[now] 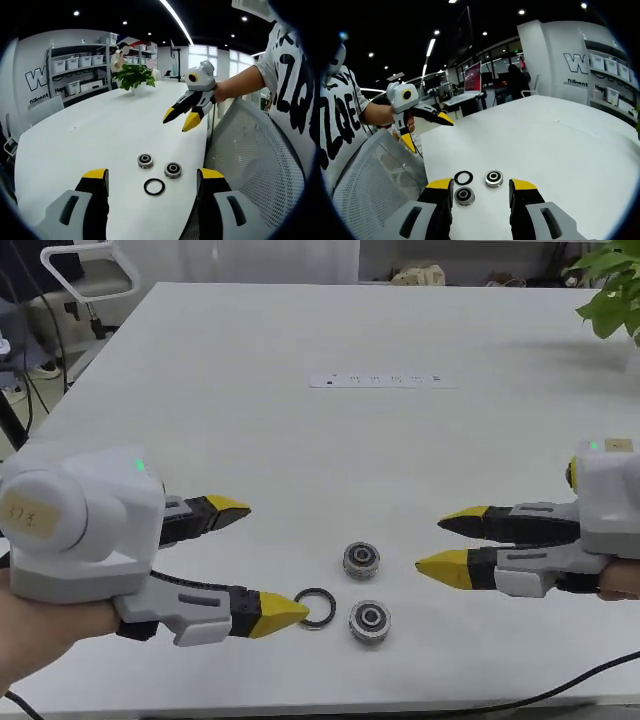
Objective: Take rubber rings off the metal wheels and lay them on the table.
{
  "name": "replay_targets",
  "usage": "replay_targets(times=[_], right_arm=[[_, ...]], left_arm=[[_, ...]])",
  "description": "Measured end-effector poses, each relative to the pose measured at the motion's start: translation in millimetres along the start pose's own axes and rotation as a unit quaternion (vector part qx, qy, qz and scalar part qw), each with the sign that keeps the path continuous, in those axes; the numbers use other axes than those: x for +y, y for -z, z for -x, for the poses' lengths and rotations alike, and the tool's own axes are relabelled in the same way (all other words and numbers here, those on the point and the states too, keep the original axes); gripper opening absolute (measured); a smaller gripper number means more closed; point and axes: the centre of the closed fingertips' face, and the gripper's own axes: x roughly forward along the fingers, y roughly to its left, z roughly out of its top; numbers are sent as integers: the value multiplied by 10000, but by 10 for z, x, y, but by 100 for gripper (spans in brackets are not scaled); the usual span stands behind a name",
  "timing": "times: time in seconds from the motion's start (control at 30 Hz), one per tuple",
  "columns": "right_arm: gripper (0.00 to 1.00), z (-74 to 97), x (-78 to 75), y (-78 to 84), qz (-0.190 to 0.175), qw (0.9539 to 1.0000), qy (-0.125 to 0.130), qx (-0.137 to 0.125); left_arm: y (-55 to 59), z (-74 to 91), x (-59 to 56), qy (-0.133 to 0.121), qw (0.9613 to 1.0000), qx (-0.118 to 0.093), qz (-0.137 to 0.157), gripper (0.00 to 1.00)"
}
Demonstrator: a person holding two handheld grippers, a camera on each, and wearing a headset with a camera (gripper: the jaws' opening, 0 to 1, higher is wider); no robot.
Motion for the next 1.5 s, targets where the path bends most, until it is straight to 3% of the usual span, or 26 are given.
replay_targets(times=[0.63, 0.97, 1.5], right_arm=[[57, 309, 2, 85, 467, 9986, 237, 53], [65, 377, 74, 212, 951, 9946, 239, 329], [70, 403, 166, 466, 1277, 9886, 141, 788]], left_arm=[[-6, 40, -23, -14, 10000, 53, -80, 73], [24, 80, -51, -25, 9999, 114, -117, 75], [100, 118, -109, -9, 9997, 205, -137, 77]])
